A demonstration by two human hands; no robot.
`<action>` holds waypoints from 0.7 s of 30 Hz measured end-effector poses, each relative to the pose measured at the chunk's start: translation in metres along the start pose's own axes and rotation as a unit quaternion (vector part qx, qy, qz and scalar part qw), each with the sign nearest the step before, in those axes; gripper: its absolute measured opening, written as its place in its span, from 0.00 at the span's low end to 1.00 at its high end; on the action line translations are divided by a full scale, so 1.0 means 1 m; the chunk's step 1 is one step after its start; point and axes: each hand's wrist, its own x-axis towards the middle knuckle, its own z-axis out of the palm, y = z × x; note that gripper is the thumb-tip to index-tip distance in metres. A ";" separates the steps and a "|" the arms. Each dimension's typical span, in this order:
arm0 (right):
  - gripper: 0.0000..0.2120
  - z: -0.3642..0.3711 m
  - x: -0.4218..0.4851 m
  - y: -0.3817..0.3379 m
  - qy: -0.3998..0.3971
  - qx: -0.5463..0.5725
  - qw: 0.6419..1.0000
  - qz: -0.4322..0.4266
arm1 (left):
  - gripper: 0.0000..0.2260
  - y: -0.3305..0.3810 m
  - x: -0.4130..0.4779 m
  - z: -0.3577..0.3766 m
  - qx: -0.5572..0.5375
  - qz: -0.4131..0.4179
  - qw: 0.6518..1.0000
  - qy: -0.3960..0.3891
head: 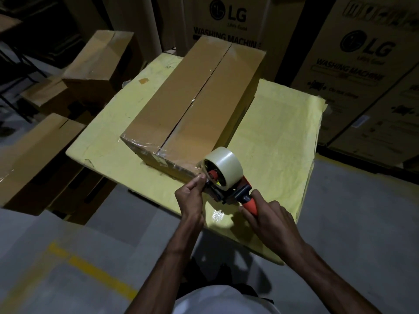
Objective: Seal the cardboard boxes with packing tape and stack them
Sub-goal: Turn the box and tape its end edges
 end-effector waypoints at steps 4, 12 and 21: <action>0.20 0.000 0.000 -0.008 0.000 0.021 1.000 0.020 | 0.09 0.007 0.002 0.000 0.025 0.019 0.999 -0.020; 0.18 0.011 0.001 -0.022 0.018 0.068 0.996 0.061 | 0.10 0.008 0.001 -0.002 0.064 0.058 0.996 -0.004; 0.19 0.023 0.011 -0.023 0.009 0.104 0.987 0.119 | 0.09 0.014 -0.006 0.002 0.109 0.095 0.989 0.020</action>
